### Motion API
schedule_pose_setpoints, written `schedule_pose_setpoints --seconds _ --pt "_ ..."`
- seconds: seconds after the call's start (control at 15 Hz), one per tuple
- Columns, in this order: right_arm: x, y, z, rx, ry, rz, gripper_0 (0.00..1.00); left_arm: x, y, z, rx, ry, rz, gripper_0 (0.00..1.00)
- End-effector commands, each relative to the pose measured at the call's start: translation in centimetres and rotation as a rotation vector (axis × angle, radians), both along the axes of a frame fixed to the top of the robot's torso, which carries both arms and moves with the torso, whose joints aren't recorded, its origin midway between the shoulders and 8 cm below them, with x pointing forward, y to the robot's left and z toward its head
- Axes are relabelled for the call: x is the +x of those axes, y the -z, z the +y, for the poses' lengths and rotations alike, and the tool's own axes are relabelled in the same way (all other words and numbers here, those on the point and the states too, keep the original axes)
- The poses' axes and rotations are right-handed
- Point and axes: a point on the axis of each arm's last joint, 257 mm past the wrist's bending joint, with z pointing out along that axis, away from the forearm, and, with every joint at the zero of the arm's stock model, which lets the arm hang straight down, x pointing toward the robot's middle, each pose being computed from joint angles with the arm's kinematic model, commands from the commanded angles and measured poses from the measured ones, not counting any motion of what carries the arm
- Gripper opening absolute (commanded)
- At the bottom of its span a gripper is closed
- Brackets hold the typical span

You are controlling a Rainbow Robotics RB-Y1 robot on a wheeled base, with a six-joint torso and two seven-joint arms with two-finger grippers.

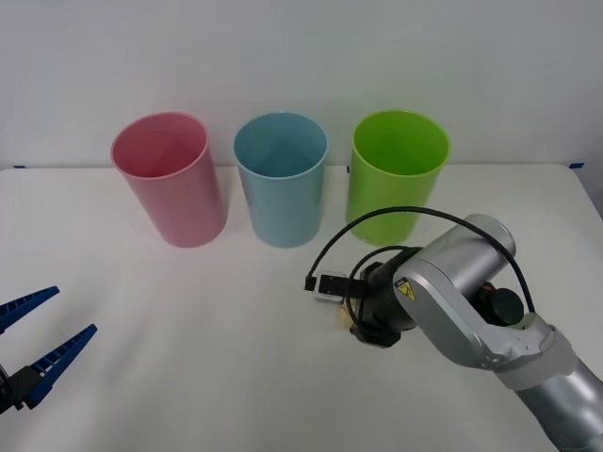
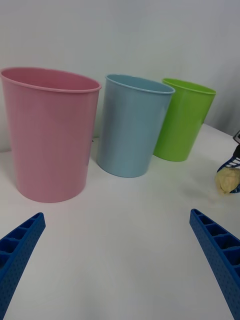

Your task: Put cans in the blue bin and PET bottles in the pink bin and trash in the green bin.

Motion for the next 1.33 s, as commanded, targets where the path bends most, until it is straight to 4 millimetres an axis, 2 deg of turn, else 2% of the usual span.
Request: schedule_pose_setpoints --seconds 0.07,0.33,0.67,1.2,1.33 --pt "-0.7 -3.1 -1.4 0.048 0.020 -0.053 0.00 0.0 0.0 0.0 0.000 0.000 0.000 1.00" --pt "-2.7 -7.3 -3.7 0.160 0.065 -0.113 0.00 0.0 0.0 0.0 0.000 0.000 0.000 1.00" --pt "-4.7 -12.6 -5.7 0.404 0.122 -0.127 0.00 0.0 0.0 0.0 0.000 0.000 0.000 1.00" --pt "-4.6 -21.4 -9.7 0.712 0.169 -0.220 0.00 0.0 0.0 0.0 0.000 0.000 0.000 1.00" --pt "-4.3 -22.9 -10.4 0.751 0.181 -0.253 0.00 0.0 0.0 0.0 0.000 0.000 0.000 1.00"
